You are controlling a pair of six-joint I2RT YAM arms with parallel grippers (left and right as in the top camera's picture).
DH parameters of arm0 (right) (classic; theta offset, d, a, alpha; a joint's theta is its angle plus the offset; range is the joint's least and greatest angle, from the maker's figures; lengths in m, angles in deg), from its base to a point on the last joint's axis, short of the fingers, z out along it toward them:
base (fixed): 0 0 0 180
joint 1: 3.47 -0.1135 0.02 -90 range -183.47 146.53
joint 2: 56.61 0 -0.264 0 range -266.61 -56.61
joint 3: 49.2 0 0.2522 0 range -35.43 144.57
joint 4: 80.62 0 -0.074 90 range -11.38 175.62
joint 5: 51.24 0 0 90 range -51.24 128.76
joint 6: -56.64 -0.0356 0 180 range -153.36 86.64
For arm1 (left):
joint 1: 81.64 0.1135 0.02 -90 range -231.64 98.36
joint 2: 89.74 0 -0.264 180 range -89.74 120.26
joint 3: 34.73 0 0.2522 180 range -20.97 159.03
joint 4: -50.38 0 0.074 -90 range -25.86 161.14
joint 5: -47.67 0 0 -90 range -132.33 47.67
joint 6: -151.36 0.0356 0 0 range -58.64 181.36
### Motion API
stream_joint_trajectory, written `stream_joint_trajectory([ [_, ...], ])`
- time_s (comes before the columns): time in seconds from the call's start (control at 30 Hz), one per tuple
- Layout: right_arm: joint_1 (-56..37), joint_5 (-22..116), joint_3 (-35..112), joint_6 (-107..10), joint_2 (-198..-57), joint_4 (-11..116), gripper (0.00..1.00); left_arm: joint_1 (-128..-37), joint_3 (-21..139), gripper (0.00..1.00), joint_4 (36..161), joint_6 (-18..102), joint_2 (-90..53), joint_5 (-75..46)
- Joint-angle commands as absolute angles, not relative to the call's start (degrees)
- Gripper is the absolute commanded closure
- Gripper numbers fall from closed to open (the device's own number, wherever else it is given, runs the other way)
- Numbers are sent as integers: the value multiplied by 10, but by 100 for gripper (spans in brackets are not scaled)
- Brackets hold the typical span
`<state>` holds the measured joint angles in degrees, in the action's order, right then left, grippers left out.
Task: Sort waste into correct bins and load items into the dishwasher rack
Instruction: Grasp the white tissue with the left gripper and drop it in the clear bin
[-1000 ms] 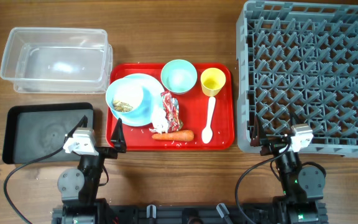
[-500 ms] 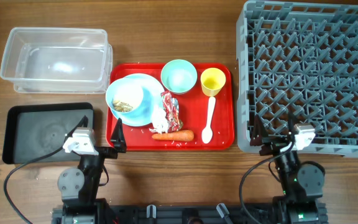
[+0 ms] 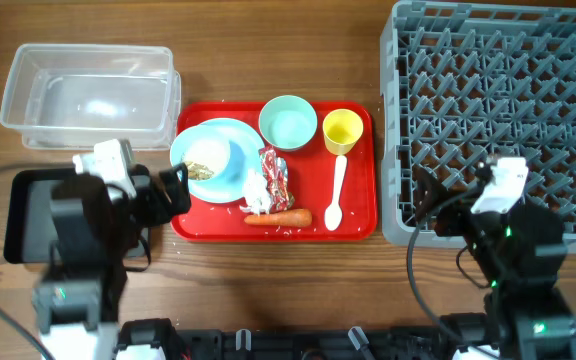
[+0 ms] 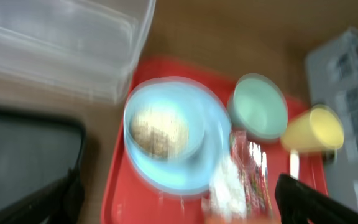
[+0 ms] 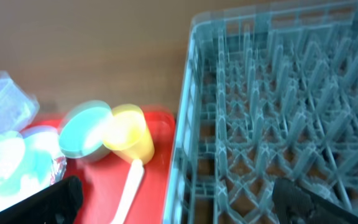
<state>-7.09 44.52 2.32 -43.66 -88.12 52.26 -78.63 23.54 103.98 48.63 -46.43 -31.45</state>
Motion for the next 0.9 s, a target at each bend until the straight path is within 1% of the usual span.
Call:
stream_joint_trajectory([
  [0.0,-73,443,108,-401,-968,436,0,-790,379,0,1172,485,-343,-297],
  [0.07,-73,443,142,-393,-1020,389,0,-790,425,0,1235,485,-294,-300],
  [0.13,-73,440,149,-393,-1048,375,0,-789,429,0,1241,487,-268,-299],
  [0.33,-73,391,149,-395,-1055,375,0,-793,429,0,1193,486,-240,-296],
  [0.5,-73,391,149,-395,-1056,375,0,-882,429,0,1137,486,-189,-309],
  [0.6,-73,391,149,-395,-1056,375,1,-954,429,0,1120,484,-122,-347],
  [0.63,-73,391,149,-395,-1056,376,0,-968,429,2,1118,485,-104,-349],
  [0.67,-73,391,149,-395,-1056,376,0,-984,429,6,1114,485,-78,-349],
  [0.73,-73,391,149,-395,-1056,376,0,-1012,429,18,1103,485,-28,-349],
  [0.77,-73,391,149,-395,-1056,376,0,-1023,429,22,1096,485,-7,-349],
  [0.8,-73,391,149,-395,-1056,376,0,-1034,429,25,1087,484,22,-356],
  [0.87,-73,391,149,-395,-1056,375,0,-1043,429,27,1082,484,60,-367],
])
